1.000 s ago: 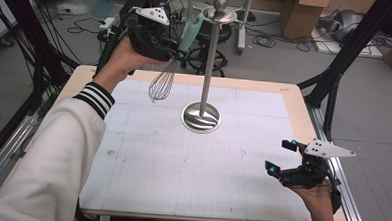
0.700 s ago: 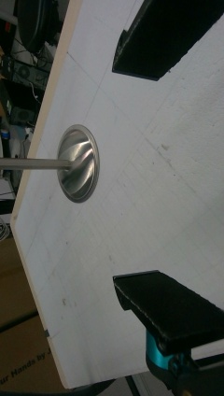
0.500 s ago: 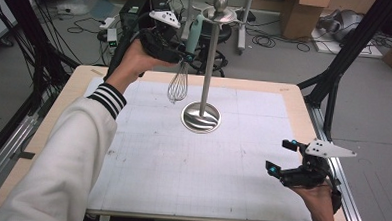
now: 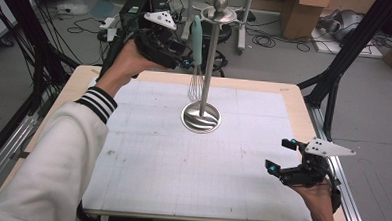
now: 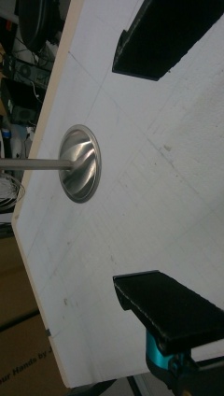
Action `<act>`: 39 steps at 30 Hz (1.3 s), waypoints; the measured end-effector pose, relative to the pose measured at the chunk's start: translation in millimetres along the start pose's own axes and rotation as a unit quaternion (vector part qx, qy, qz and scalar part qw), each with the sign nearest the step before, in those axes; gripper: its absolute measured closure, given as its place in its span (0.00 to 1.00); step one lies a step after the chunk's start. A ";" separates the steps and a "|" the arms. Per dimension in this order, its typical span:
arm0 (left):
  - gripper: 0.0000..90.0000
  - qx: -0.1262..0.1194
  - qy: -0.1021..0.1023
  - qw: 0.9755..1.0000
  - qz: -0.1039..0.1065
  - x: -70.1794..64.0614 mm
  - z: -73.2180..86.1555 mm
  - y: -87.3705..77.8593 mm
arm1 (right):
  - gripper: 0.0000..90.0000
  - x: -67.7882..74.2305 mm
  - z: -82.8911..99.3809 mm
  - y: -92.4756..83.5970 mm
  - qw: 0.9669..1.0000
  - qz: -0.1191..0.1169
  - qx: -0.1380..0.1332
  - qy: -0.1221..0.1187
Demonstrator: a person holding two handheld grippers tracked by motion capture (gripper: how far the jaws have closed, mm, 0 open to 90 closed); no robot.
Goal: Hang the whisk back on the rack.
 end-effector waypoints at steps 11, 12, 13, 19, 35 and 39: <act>0.14 -0.007 -0.028 0.999 -0.023 -2.3 59.4 -48.4 | 0.01 2.1 -1.2 1.2 1.000 0.000 0.002 -0.006; 0.10 -0.006 -0.030 0.999 -0.029 -3.1 65.1 -53.3 | 0.01 2.2 -1.2 1.5 1.000 0.000 0.003 -0.006; 0.06 -0.007 -0.030 0.999 -0.035 -3.3 70.5 -58.7 | 0.01 2.1 -0.9 2.1 1.000 0.000 0.005 -0.006; 0.02 -0.030 -0.063 0.996 -0.063 -4.4 105.9 -95.0 | 0.01 0.9 -2.5 5.8 1.000 0.000 0.003 -0.004; 0.02 -0.045 -0.052 0.996 -0.064 -32.3 180.4 -154.9 | 0.01 0.0 -2.2 8.4 1.000 0.005 0.010 -0.002; 0.02 -0.043 -0.041 0.995 -0.079 -38.9 196.5 -159.7 | 0.01 0.8 -2.5 9.6 1.000 0.005 0.011 -0.002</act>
Point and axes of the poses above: each handheld gripper's, and its own axes: y roughly forward along the jaws, z roughly out of its underside, x roughly to its left, the point moved 4 cm from there along y, roughly forward along the jaws, and after that the axes turned 8 degrees about -z, right-handed, at the moved point
